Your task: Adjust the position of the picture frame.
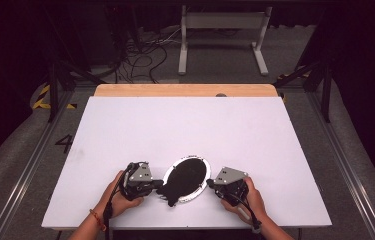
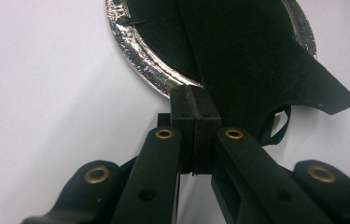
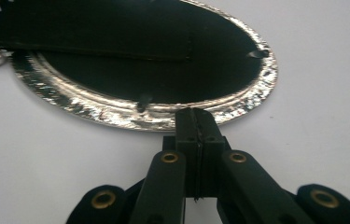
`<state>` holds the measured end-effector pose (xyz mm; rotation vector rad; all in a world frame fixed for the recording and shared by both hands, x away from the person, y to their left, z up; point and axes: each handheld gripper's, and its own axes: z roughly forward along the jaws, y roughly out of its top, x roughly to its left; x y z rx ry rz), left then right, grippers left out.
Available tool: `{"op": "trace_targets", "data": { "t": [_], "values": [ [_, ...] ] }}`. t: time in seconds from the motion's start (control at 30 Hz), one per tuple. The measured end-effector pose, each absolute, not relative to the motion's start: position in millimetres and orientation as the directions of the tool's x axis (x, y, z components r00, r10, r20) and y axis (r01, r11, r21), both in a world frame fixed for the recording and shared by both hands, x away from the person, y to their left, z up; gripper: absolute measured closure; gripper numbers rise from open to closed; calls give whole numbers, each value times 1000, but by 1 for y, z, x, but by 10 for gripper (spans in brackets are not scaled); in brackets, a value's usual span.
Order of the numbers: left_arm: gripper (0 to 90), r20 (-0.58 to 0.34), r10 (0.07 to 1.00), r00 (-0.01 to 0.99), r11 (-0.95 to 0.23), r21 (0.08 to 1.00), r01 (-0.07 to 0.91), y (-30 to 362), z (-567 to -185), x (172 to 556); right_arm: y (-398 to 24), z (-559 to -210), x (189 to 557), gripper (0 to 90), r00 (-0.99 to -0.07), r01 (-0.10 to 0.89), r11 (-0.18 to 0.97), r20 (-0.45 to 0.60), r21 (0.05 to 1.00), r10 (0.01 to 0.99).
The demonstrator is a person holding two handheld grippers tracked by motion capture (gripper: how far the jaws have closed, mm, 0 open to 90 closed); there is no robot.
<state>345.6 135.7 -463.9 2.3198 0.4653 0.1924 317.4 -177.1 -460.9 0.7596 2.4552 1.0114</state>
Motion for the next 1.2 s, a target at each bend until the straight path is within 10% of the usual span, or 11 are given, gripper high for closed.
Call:
{"op": "trace_targets", "data": {
  "t": [1.2],
  "values": [
    [897, -58, 287, 956, -661, 710, 241, 108, -464, 343, -194, -463, 325, 900, -706, 386, 543, -141, 746, 694]
  ]
}}
